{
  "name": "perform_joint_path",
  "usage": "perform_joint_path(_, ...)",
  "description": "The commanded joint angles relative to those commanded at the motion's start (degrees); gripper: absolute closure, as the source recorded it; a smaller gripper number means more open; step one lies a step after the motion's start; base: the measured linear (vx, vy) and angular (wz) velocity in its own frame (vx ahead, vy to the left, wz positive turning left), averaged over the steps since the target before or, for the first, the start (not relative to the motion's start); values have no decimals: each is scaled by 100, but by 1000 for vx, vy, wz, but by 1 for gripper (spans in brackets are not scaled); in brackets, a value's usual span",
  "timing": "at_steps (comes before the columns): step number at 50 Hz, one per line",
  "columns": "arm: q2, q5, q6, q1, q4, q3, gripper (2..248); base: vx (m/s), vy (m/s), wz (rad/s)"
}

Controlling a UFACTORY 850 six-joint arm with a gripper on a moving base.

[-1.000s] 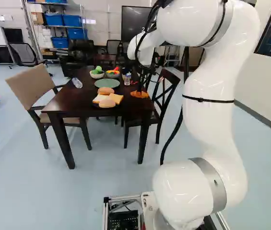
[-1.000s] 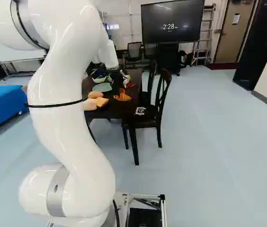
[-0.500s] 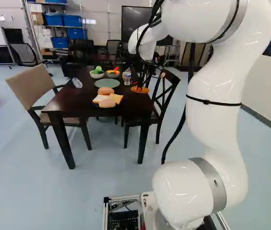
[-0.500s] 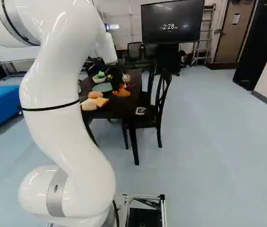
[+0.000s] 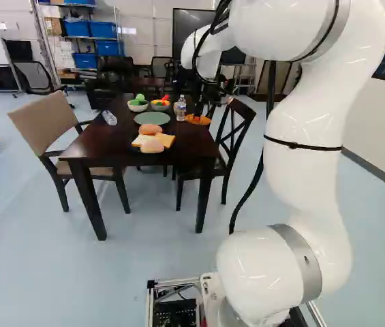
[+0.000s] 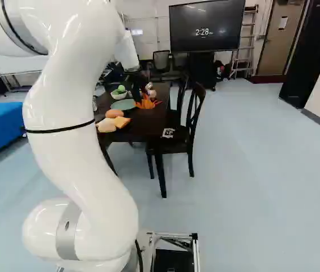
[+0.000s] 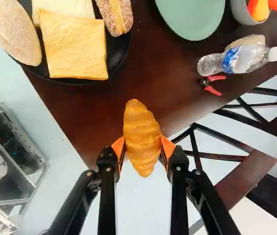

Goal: Move the croissant to the empty plate

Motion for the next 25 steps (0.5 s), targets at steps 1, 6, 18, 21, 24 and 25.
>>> perform_joint_path(1,-24,0,0,6,0,-30,135,0,0,0)
perform_joint_path(6,-143,0,0,40,0,-180,135,0,0,0)
perform_joint_path(18,-431,0,0,132,0,-551,135,0,0,0)
perform_joint_path(21,-504,0,0,160,0,-645,135,0,0,0)
perform_joint_path(24,-576,0,0,188,0,-740,135,0,0,0)
perform_joint_path(25,-601,0,0,198,0,-771,135,0,0,0)
